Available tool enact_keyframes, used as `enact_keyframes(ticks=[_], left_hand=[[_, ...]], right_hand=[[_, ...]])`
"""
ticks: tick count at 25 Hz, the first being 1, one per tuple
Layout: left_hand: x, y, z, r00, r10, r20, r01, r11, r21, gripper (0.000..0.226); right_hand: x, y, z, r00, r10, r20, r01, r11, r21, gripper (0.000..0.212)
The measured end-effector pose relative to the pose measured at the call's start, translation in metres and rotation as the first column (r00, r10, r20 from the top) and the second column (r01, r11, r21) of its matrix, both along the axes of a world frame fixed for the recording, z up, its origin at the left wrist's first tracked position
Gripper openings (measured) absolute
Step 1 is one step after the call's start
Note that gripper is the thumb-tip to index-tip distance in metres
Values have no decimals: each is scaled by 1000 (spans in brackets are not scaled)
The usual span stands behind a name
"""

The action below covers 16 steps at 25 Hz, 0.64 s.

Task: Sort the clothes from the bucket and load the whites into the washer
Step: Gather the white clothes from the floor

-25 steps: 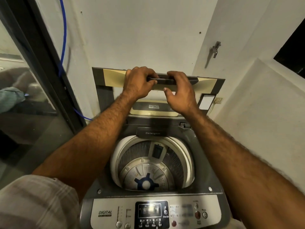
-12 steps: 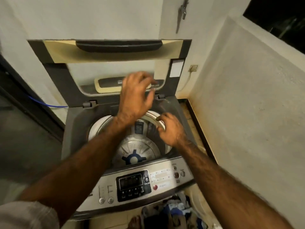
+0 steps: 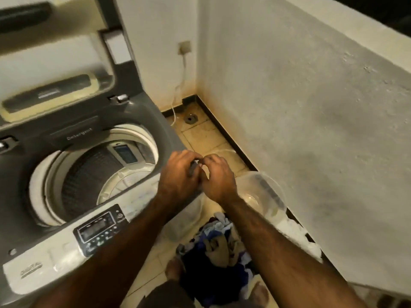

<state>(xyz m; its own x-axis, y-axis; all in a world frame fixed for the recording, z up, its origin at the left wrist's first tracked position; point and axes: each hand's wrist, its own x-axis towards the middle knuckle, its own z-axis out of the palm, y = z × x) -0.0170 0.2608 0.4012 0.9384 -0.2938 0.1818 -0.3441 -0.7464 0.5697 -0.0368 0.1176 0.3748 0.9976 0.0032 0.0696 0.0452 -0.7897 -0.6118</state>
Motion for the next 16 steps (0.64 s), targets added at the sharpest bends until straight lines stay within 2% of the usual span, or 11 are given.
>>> enact_keyframes(ticks=[3, 7, 11, 16], left_hand=[[-33, -59, -22, 996, -85, -12, 85, 995, 56, 16], [-86, -139, -73, 966, -165, -199, 183, 980, 79, 18], [-148, -224, -139, 865, -281, -416, 313, 950, 9, 16], [-204, -299, -216, 744, -378, -550, 432, 901, -36, 19]], right_hand=[[-45, -58, -26, 993, -114, -19, 115, 988, 107, 30], [-111, -130, -75, 955, -264, -138, 284, 946, 156, 22], [-198, -201, -143, 861, -410, -302, 470, 867, 166, 25], [-278, -257, -226, 710, -538, -454, 659, 734, 162, 19]])
